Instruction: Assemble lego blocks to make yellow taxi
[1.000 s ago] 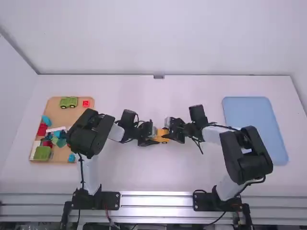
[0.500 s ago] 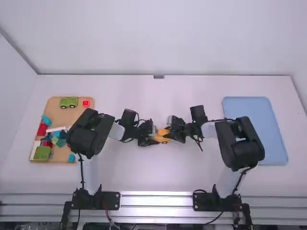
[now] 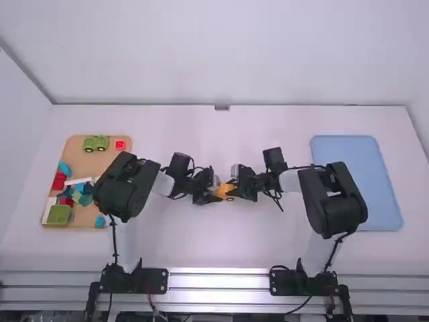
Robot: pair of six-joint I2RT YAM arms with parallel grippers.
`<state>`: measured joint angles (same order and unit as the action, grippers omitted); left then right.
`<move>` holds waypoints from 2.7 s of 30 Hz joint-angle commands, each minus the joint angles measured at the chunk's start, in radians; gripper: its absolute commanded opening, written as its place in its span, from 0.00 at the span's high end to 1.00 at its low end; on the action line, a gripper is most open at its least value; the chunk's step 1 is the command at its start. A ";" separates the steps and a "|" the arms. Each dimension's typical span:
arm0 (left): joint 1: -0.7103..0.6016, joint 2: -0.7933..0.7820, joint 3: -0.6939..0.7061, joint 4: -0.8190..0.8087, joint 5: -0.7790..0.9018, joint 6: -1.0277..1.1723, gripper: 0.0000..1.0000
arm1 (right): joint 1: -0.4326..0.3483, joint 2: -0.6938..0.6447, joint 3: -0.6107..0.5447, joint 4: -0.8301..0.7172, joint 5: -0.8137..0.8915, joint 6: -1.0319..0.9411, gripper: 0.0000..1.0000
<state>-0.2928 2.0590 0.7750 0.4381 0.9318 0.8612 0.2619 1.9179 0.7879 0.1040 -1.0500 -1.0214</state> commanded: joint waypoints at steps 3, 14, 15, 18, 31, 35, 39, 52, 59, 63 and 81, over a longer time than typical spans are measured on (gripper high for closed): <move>-0.008 0.019 0.007 -0.004 -0.005 -0.002 0.73 | 0.001 0.058 0.015 0.043 -0.027 -0.023 1.00; -0.008 0.019 0.006 0.008 -0.005 -0.034 0.74 | 0.000 0.116 0.058 0.047 -0.024 -0.023 1.00; -0.008 0.019 0.006 0.008 -0.005 -0.034 0.74 | 0.001 0.116 0.060 0.047 -0.022 -0.023 1.00; -0.008 0.019 0.006 0.007 -0.005 -0.035 0.76 | 0.005 0.116 0.064 0.042 0.007 -0.023 1.00; -0.008 0.019 0.006 0.008 -0.005 -0.034 0.78 | 0.087 0.116 0.064 -0.015 0.237 -0.023 1.00; -0.008 0.019 0.006 0.008 -0.005 -0.035 0.78 | 0.085 0.116 0.064 -0.039 0.278 -0.023 1.00; -0.008 0.019 0.007 0.008 -0.005 -0.035 0.79 | 0.090 0.116 0.064 -0.069 0.315 -0.043 1.00; -0.008 0.019 0.013 0.016 -0.005 -0.060 0.84 | 0.164 0.116 0.063 -0.121 0.446 -0.083 1.00; -0.008 0.019 0.012 0.019 -0.005 -0.061 0.85 | 0.138 0.106 0.064 -0.108 0.344 -0.111 1.00; -0.008 0.019 0.012 0.019 -0.005 -0.061 0.85 | 0.104 0.071 0.064 -0.108 0.185 -0.172 1.00; -0.008 0.019 0.012 0.015 -0.006 -0.057 0.98 | 0.055 0.019 0.064 0.020 0.075 0.030 1.00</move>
<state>-0.3130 2.0590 0.7975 0.4656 0.9394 0.7963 0.3042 1.9541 0.8482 0.1112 -0.9833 -1.0679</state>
